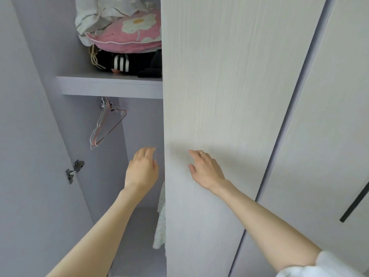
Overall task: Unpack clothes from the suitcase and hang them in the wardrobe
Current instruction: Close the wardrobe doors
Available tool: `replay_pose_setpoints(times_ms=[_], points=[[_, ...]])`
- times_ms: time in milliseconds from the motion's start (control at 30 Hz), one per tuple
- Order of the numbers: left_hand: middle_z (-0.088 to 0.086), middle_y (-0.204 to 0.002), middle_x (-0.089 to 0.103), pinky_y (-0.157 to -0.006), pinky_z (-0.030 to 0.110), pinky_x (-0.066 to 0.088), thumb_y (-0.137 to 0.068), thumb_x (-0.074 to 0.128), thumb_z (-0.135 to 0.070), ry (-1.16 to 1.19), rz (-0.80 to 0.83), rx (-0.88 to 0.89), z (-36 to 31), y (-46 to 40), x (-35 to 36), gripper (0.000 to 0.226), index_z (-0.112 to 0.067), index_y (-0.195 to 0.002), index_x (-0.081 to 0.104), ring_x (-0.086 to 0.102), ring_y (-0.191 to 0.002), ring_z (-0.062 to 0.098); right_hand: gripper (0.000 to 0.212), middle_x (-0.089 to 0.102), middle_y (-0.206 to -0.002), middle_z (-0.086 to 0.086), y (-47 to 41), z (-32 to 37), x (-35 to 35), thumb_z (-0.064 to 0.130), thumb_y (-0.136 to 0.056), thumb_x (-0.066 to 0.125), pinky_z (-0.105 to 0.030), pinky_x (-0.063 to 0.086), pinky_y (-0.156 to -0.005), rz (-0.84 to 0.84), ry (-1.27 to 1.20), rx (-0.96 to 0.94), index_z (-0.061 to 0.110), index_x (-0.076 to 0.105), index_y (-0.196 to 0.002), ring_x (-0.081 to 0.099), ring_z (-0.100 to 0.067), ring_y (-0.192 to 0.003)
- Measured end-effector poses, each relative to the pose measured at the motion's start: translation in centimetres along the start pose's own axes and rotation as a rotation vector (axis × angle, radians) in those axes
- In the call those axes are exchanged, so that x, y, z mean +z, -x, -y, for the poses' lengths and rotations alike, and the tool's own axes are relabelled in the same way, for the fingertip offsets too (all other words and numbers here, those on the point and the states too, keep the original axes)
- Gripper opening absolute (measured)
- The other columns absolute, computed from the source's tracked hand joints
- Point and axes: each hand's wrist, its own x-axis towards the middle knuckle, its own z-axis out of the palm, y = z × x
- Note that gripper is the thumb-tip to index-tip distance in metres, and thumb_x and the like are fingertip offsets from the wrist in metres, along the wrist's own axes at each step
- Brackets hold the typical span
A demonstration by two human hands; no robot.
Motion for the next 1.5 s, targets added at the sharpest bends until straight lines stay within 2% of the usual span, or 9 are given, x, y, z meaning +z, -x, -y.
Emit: replay_pose_setpoints(times_ms=[200,667,867,1000,1100,1200,1267,1400,1500], points=[[-0.006,-0.127,0.056,-0.081,0.033,0.044,-0.096,0.036,-0.016,0.080,-0.062,-0.191,4.0,8.4,-5.8,0.037,-0.021,-0.131,0.044,0.054,-0.107,0.022,0.042,0.053,-0.130,-0.007,4.6,6.3,1.0,0.025,-0.099,0.039,-0.034,0.043,-0.094,0.152,-0.172,-0.172,0.017,0.037,-0.140,0.052,-0.028,-0.116],[0.011,-0.145,0.031,-0.111,0.033,0.025,-0.087,0.044,0.004,-0.016,-0.658,-0.245,16.2,20.5,-24.6,0.055,-0.007,-0.139,0.032,0.029,-0.135,0.024,0.049,0.044,-0.140,-0.004,9.0,30.9,1.8,0.032,-0.097,0.043,-0.036,0.035,-0.106,0.390,-0.427,-0.527,0.021,0.031,-0.143,0.042,-0.021,-0.130],[0.006,-0.157,0.005,-0.117,0.034,0.015,-0.100,0.034,-0.026,0.312,-0.424,-0.383,21.9,17.8,-28.1,0.065,-0.014,-0.149,-0.008,0.013,-0.144,0.019,0.058,0.029,-0.152,-0.004,8.8,37.7,2.6,0.034,-0.097,0.046,-0.036,0.028,-0.113,0.414,-0.555,-0.495,0.018,0.023,-0.147,0.031,-0.022,-0.139],[0.007,-0.150,0.022,-0.097,0.026,0.026,-0.100,0.028,-0.034,0.304,-0.417,-0.424,21.6,16.3,-27.3,0.060,-0.015,-0.150,0.001,0.035,-0.131,0.023,0.061,0.030,-0.152,-0.004,8.3,37.7,3.7,0.037,-0.095,0.049,-0.035,0.030,-0.111,0.423,-0.604,-0.429,0.019,0.024,-0.147,0.034,-0.022,-0.137],[0.005,-0.149,0.033,-0.103,0.029,0.026,-0.102,0.025,-0.033,0.325,-0.449,-0.384,20.8,16.1,-27.6,0.051,-0.014,-0.148,0.017,0.034,-0.135,0.022,0.065,0.031,-0.151,0.000,7.8,36.6,4.2,0.042,-0.092,0.053,-0.033,0.031,-0.111,0.441,-0.647,-0.385,0.021,0.026,-0.146,0.036,-0.017,-0.136],[0.001,-0.100,0.058,-0.074,0.017,0.035,-0.102,0.028,-0.027,0.361,-0.391,-0.286,19.2,16.3,-27.0,0.041,-0.010,-0.139,0.030,0.053,-0.087,0.004,0.075,0.030,-0.151,0.006,7.7,35.2,4.5,0.045,-0.085,0.063,-0.030,0.035,-0.107,0.559,-0.759,-0.374,0.027,0.024,-0.147,0.039,-0.014,-0.132],[0.001,-0.068,0.043,-0.055,0.013,0.032,-0.101,0.030,-0.024,0.388,-0.334,-0.201,18.1,16.1,-25.9,0.033,-0.006,-0.128,0.036,0.043,-0.056,0.003,0.082,0.028,-0.151,0.008,7.3,34.2,4.7,0.044,-0.081,0.067,-0.028,0.037,-0.103,0.629,-0.804,-0.358,0.028,0.020,-0.148,0.042,-0.013,-0.130],[-0.009,-0.095,0.063,-0.072,0.007,0.039,-0.100,0.028,-0.032,0.415,-0.139,-0.022,16.0,14.1,-22.9,0.042,-0.025,-0.142,0.031,0.055,-0.082,-0.008,0.079,0.041,-0.143,0.011,6.6,30.2,4.2,0.043,-0.078,0.071,-0.026,0.043,-0.099,0.608,-0.898,-0.260,0.030,0.030,-0.144,0.060,-0.004,-0.106],[-0.020,-0.150,0.028,-0.116,0.026,0.022,-0.098,0.022,-0.049,0.421,-0.007,0.168,14.0,11.9,-20.2,0.053,-0.036,-0.148,0.014,0.023,-0.137,-0.007,0.042,0.056,-0.114,0.023,6.5,26.6,3.4,0.035,-0.083,0.068,-0.014,0.043,-0.087,0.523,-0.910,-0.222,0.041,0.047,-0.118,0.059,0.009,-0.086]])
